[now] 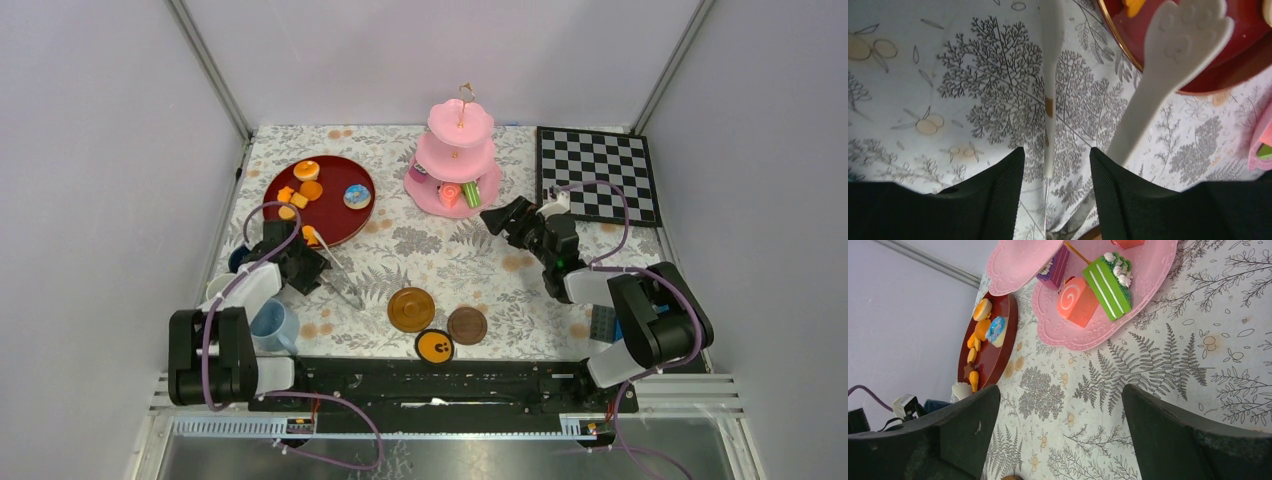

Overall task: Serve the afternoon tea
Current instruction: Adjust the clamp at the center of the board.

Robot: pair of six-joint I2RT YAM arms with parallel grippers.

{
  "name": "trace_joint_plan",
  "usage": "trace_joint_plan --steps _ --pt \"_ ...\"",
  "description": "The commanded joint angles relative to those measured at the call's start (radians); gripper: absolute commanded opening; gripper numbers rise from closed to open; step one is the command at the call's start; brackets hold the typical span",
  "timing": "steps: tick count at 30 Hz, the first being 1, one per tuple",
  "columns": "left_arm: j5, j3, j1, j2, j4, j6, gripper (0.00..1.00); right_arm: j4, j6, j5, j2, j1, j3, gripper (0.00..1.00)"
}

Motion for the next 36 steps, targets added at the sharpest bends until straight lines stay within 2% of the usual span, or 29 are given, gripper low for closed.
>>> trace_joint_plan --steps 1,7,12,14,17,19,23,26,30,36 --pt "-0.037 0.01 -0.007 0.087 0.13 -0.008 0.51 -0.044 -0.076 0.015 -0.046 0.043 0.056 0.99" --pt "-0.031 -0.005 -0.011 0.149 0.186 0.035 0.25 -0.152 -0.23 0.138 -0.073 0.209 0.136 0.98" --pt "0.009 -0.027 -0.013 0.058 0.179 0.082 0.1 -0.104 -0.227 0.112 -0.024 0.329 0.183 0.99" --pt "0.022 -0.033 -0.019 -0.005 0.16 0.109 0.0 -0.08 -0.209 0.103 0.018 0.388 0.213 0.99" --pt "-0.028 -0.022 -0.07 -0.126 0.104 0.146 0.0 -0.099 -0.202 0.14 0.084 0.492 0.284 0.99" --pt "-0.08 0.0 -0.142 -0.196 0.059 0.156 0.0 -0.127 -0.203 0.161 0.123 0.55 0.332 0.99" --pt "-0.131 0.056 -0.208 -0.26 -0.011 0.157 0.0 -0.176 -0.254 0.2 0.188 0.65 0.42 0.94" --pt "-0.123 0.085 -0.228 -0.268 -0.004 0.192 0.0 -0.116 -0.233 0.117 0.228 0.661 0.438 0.92" --pt "-0.074 0.112 -0.247 -0.253 0.033 0.248 0.0 -0.042 -0.168 0.009 0.299 0.664 0.471 0.82" --pt "-0.113 0.113 -0.298 -0.248 0.018 0.216 0.0 -0.142 -0.198 0.135 0.346 0.687 0.523 0.78"
